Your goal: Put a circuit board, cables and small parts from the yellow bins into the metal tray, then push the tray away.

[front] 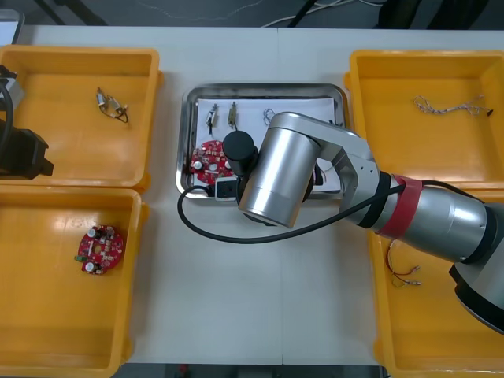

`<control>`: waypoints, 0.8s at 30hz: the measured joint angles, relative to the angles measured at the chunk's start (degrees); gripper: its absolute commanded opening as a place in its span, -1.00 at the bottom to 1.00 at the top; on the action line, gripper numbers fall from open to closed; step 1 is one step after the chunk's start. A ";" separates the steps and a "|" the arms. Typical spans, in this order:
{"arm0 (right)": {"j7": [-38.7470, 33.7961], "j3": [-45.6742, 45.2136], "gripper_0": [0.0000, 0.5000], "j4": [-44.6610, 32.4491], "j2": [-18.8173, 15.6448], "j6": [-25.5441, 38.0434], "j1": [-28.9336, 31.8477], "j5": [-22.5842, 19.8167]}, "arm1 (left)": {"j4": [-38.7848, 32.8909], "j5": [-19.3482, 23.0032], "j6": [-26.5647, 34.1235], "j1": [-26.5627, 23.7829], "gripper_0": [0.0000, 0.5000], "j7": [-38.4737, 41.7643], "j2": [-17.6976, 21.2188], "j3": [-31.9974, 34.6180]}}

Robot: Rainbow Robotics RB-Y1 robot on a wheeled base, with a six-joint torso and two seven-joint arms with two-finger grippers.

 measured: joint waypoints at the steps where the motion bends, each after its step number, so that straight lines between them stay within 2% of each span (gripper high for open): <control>1: 0.04 0.00 -1.00 0.19 -0.12 -0.41 -0.14 0.00 | 0.00 0.00 0.00 0.00 1.00 0.00 0.00 0.00; 24: 4.40 -0.02 -1.00 9.16 -0.95 -10.44 -5.51 -1.51 | 0.00 0.00 0.00 0.00 1.00 0.00 0.00 0.00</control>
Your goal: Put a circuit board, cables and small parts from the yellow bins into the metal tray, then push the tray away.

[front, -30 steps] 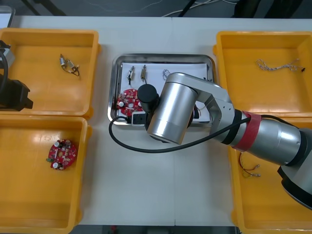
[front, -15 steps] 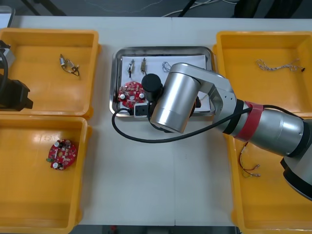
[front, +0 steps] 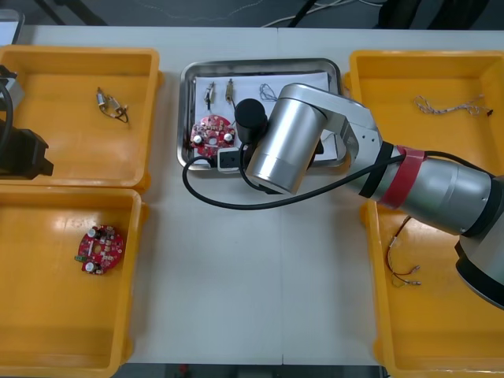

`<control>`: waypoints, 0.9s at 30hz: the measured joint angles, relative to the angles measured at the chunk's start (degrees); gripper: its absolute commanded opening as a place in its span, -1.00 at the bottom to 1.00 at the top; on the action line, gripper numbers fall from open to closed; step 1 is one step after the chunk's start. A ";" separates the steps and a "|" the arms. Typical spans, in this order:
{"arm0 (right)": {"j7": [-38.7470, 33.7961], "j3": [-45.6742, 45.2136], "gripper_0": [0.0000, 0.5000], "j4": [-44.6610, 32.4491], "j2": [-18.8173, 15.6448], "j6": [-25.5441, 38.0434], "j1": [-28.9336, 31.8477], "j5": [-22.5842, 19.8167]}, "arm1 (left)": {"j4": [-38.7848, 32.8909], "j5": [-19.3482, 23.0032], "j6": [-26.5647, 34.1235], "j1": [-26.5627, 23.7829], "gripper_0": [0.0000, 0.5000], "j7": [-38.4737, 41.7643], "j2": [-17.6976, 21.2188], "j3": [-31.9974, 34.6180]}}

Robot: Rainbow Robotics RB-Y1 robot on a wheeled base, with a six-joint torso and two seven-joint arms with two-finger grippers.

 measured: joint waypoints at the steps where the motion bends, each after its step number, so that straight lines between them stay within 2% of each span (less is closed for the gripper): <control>1: 0.08 0.00 -1.00 0.19 -0.10 -0.36 -0.08 0.00 | 0.00 0.00 0.00 0.00 1.00 0.00 0.00 0.00; 22: 3.98 0.00 -1.00 7.21 -1.25 -10.07 -2.94 -0.32 | 0.00 0.00 0.00 0.00 1.00 0.00 0.00 0.00; 27: 4.08 -0.06 -1.00 9.45 -1.26 -12.30 -3.98 -2.56 | 0.00 0.00 0.00 0.00 1.00 0.00 0.00 0.00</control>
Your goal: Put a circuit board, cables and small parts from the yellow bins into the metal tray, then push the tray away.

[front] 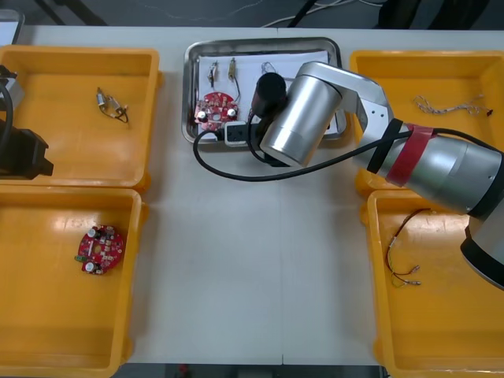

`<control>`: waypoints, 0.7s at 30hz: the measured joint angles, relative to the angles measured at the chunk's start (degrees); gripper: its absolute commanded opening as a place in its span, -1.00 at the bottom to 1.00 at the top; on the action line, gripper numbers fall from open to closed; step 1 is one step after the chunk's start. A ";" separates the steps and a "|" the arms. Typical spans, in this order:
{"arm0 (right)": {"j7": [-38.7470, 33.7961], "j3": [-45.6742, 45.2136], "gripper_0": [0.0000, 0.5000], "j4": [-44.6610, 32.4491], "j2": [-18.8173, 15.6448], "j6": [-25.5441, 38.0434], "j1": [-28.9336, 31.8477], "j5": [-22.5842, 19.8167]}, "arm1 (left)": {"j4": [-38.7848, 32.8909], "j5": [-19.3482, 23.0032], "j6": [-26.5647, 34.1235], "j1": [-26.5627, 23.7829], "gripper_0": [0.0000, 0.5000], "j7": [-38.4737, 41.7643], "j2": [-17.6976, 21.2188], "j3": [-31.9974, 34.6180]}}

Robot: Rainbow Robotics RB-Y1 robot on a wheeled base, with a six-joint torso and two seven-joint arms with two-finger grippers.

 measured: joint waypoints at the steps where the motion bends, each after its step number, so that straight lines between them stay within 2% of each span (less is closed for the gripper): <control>1: 0.01 0.00 -1.00 0.45 0.00 -0.56 -0.20 -0.34 | 0.00 0.00 0.00 0.00 1.00 0.00 0.00 0.00; 21: 1.66 -0.03 -1.00 6.64 0.17 -5.69 -2.49 -1.55 | 0.00 0.00 0.00 0.00 1.00 0.00 0.00 0.00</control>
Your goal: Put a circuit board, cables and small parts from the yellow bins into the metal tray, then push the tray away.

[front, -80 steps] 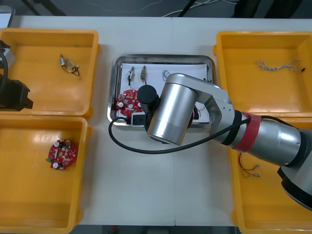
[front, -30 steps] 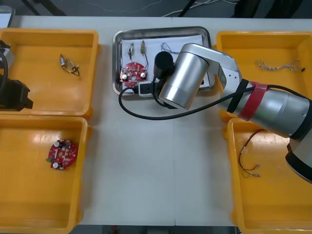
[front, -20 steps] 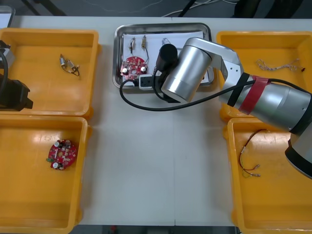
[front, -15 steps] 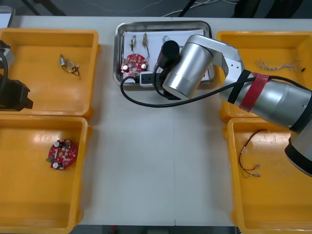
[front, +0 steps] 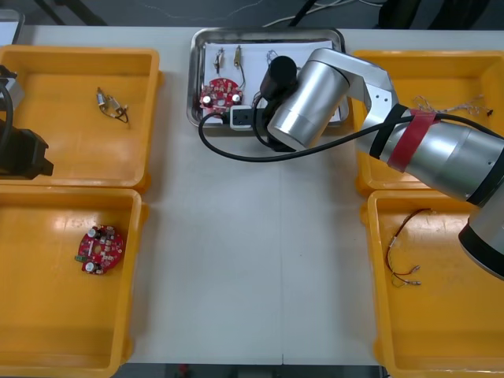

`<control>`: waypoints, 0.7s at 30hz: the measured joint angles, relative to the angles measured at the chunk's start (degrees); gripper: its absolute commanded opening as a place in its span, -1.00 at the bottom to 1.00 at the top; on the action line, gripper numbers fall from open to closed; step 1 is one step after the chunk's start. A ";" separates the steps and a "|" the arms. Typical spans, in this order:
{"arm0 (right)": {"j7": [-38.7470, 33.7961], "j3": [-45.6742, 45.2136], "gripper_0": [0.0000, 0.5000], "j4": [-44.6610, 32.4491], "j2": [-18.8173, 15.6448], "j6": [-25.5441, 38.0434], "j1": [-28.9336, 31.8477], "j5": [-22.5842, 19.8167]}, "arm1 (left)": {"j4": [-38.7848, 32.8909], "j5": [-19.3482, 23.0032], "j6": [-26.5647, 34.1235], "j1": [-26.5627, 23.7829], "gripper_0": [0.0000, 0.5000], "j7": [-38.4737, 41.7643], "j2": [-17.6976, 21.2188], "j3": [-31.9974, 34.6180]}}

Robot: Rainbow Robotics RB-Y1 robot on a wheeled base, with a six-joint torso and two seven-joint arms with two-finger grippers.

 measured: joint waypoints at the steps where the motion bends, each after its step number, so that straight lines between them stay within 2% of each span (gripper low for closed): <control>1: 0.00 0.00 -1.00 0.56 0.08 -0.19 -0.26 -0.48 | 0.00 0.00 0.00 0.00 1.00 0.00 0.00 0.00; 8: 0.00 -0.09 -1.00 3.91 1.09 -1.75 -1.57 -1.25 | 0.00 0.00 0.00 0.00 1.00 0.00 0.00 0.00; 21: 0.00 -0.26 -1.00 4.62 2.15 -2.23 -1.69 -0.32 | 0.00 0.00 0.00 0.01 1.00 0.00 0.00 0.00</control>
